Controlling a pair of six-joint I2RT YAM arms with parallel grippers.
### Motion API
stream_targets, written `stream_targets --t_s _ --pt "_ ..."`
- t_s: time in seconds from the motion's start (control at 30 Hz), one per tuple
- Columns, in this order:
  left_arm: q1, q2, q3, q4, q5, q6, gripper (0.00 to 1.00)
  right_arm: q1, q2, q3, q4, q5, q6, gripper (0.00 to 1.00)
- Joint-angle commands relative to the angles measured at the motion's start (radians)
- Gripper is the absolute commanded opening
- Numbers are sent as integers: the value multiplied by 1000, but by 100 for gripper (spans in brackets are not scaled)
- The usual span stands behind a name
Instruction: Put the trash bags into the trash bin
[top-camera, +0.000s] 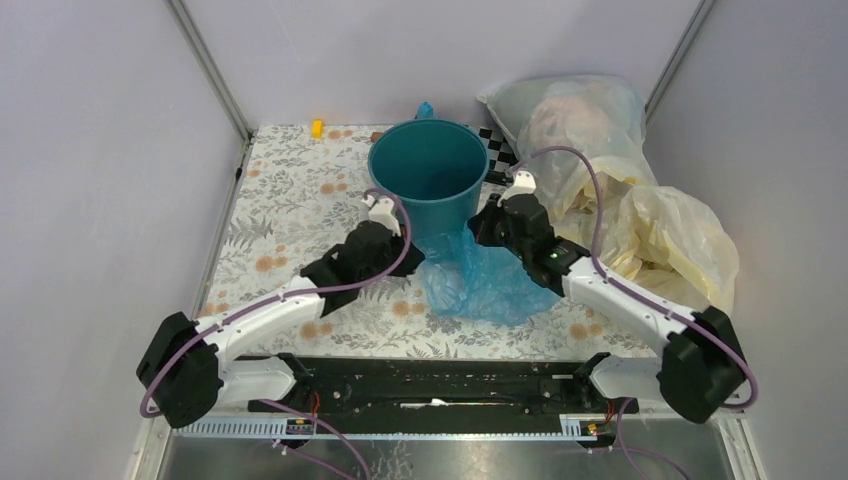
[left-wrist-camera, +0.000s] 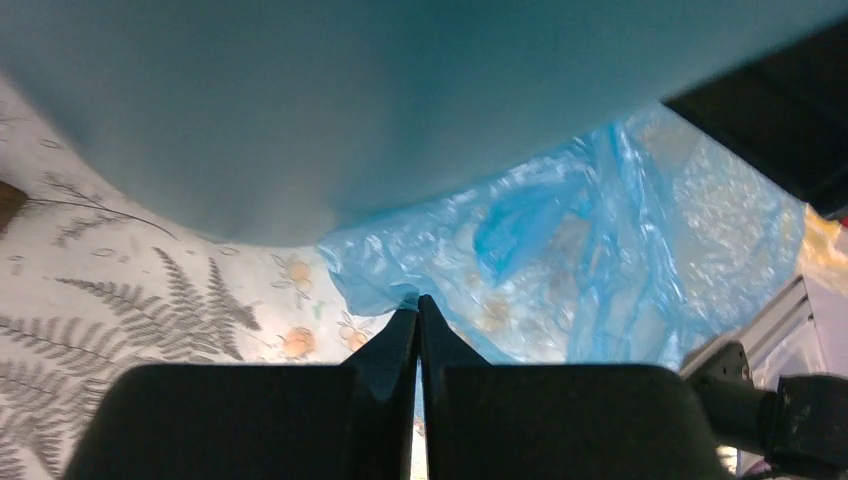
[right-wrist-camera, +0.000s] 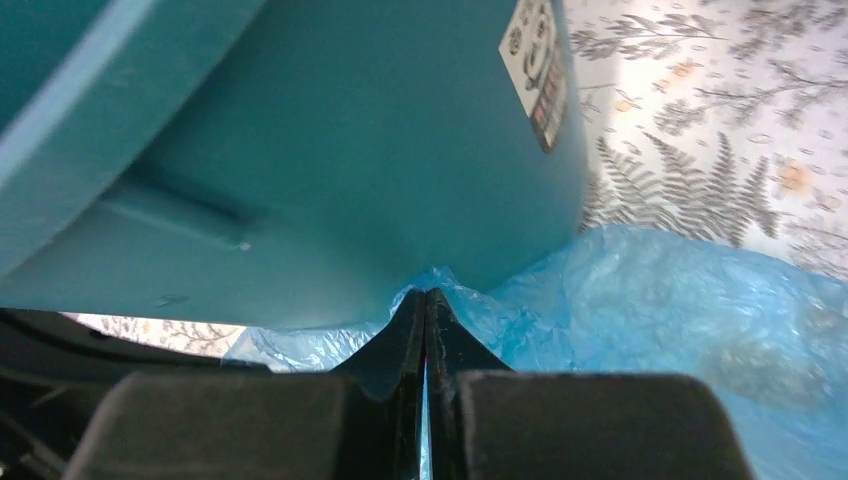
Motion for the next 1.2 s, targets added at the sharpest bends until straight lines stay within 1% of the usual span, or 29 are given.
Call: stream_targets --t_s 0.0,0.07,0.17,0.37,0.47,0.53,0.7,0.77,0.87,0.97,1.07,1.17 --pt "129 2 -16 91 133 16 0 6 103 12 274 -75 33 0" --pt "171 14 -8 96 158 27 0 6 162 43 317 -112 49 0" --pt "202 38 6 100 153 46 0 5 227 83 350 -124 71 0" --pt "215 86 3 115 155 62 0 2 291 131 345 -104 98 0" --pt "240 89 -12 112 138 54 0 -4 349 175 351 -132 102 0" --pt "266 87 -19 121 166 56 0 -4 394 218 353 -182 100 0" --pt "297 83 1 63 179 92 0 -9 466 304 343 -248 102 0" --pt "300 56 -7 47 188 100 0 -14 451 298 336 -256 107 0" --pt "300 9 -20 17 233 109 0 -20 372 226 317 -241 110 0" --pt "300 -61 -37 -35 249 73 0 -28 261 172 231 -211 89 0" --pt "300 -148 -53 -39 332 15 0 -41 126 131 148 -184 57 0" --pt "299 -236 -14 -97 377 -15 0 -49 14 135 52 -189 23 0"
